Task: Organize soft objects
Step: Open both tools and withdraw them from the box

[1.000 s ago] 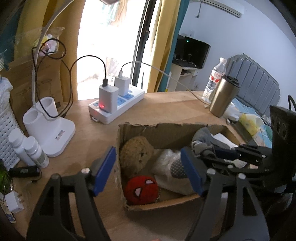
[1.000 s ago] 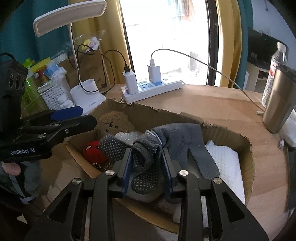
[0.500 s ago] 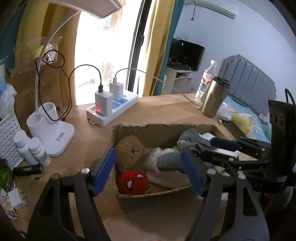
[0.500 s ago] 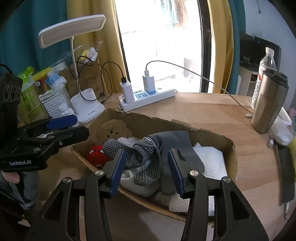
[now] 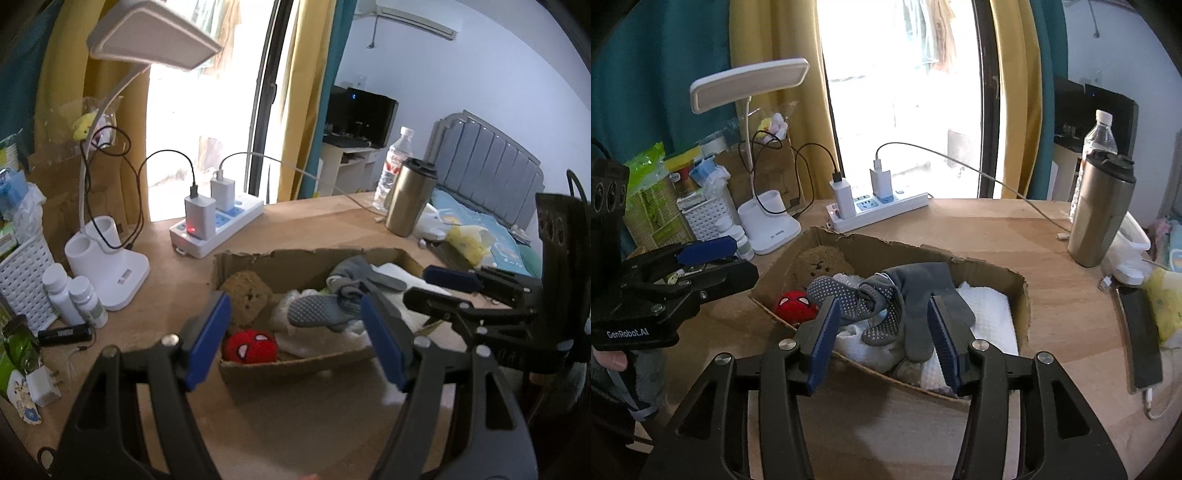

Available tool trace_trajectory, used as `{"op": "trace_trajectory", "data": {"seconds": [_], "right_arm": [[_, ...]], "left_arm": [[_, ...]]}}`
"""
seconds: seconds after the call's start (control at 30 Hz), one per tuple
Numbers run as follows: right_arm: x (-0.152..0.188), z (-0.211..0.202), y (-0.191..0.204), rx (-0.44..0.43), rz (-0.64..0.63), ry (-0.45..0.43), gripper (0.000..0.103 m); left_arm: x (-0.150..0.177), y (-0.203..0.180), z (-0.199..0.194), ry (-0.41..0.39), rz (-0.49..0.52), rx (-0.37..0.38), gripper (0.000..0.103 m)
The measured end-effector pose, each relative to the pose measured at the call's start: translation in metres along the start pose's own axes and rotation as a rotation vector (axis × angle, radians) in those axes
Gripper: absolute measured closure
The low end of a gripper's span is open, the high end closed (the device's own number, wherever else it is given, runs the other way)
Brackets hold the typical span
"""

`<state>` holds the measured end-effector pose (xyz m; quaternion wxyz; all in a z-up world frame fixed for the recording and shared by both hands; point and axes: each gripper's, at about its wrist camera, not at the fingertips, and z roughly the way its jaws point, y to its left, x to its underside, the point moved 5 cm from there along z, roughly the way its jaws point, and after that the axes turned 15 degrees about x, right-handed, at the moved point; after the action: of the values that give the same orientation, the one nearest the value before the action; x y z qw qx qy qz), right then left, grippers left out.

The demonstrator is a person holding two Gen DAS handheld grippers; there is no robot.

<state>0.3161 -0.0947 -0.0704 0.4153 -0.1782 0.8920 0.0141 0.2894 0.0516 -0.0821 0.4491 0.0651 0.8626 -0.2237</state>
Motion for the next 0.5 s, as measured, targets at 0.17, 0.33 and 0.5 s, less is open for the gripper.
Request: {"op": "trace_trajectory", "data": {"seconds": [0.17,0.33,0.5], "right_arm": [[0.003,-0.015,-0.001,0.011,0.001,-0.019,0.046],[0.007,-0.030,-0.004,0.021,0.005,-0.035,0.046],[0.012,-0.046,-0.007,0.033,0.013,-0.054,0.046]], "left_arm": [[0.002,-0.012,-0.010,-0.014,0.016,0.001,0.028],[0.006,-0.023,-0.018,-0.020,0.040,-0.003,0.023],[0.009,-0.036,-0.030,-0.037,0.056,0.006,0.019]]}}
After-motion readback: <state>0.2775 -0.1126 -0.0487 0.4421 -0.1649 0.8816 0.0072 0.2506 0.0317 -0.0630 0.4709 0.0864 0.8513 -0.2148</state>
